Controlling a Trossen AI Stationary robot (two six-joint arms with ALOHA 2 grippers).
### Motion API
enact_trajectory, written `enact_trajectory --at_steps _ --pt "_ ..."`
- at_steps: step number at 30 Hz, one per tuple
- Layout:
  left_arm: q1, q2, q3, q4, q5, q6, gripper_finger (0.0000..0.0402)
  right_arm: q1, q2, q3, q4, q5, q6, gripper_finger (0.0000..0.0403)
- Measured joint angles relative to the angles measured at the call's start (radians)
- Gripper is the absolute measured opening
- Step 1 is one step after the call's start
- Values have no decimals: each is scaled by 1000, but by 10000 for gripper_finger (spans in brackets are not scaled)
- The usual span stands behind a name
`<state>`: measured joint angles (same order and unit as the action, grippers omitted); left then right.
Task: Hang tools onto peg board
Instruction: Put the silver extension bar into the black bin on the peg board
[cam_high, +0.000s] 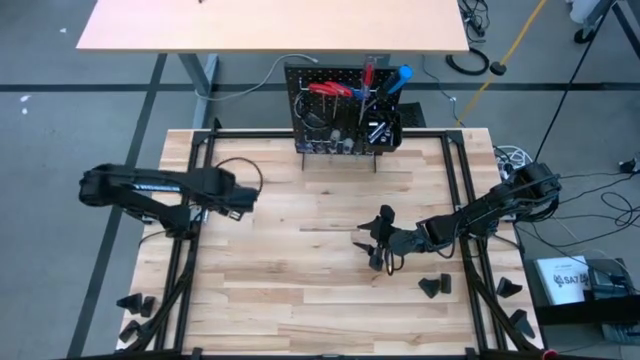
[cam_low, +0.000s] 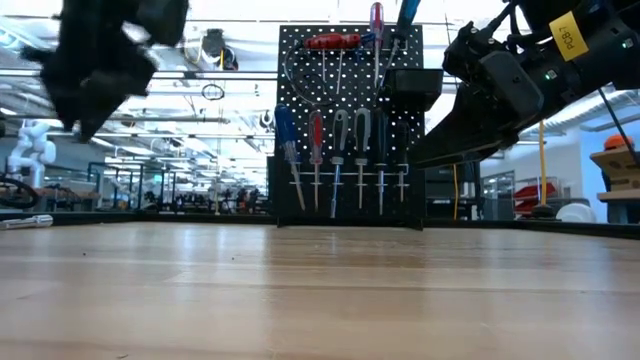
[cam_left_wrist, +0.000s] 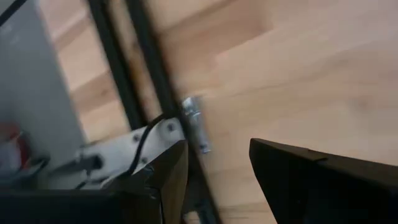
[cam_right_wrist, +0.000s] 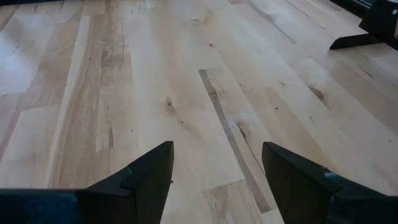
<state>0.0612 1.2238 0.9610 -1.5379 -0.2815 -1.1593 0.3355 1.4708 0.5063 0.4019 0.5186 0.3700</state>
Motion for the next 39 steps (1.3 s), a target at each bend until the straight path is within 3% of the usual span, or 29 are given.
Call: enact_trajectory --at_steps 5,9,16,26,29,39 --pt "3 13 -199 154 39 -39 180 0 3 0 4 1 0 238" --pt "10 24 -208 301 -24 -31 172 0 18 1 29 5 4 238" --pt "34 40 -294 460 -6 -39 156 0 31 0 43 1 4 238" --pt "149 74 -394 483 -70 -89 136 0 37 -1 40 -1 3 238" --pt "195 90 -396 417 -105 -72 136 0 39 -1 39 -1 3 238" --pt "256 155 -402 414 -74 -4 136 0 47 0 41 0 0 238"
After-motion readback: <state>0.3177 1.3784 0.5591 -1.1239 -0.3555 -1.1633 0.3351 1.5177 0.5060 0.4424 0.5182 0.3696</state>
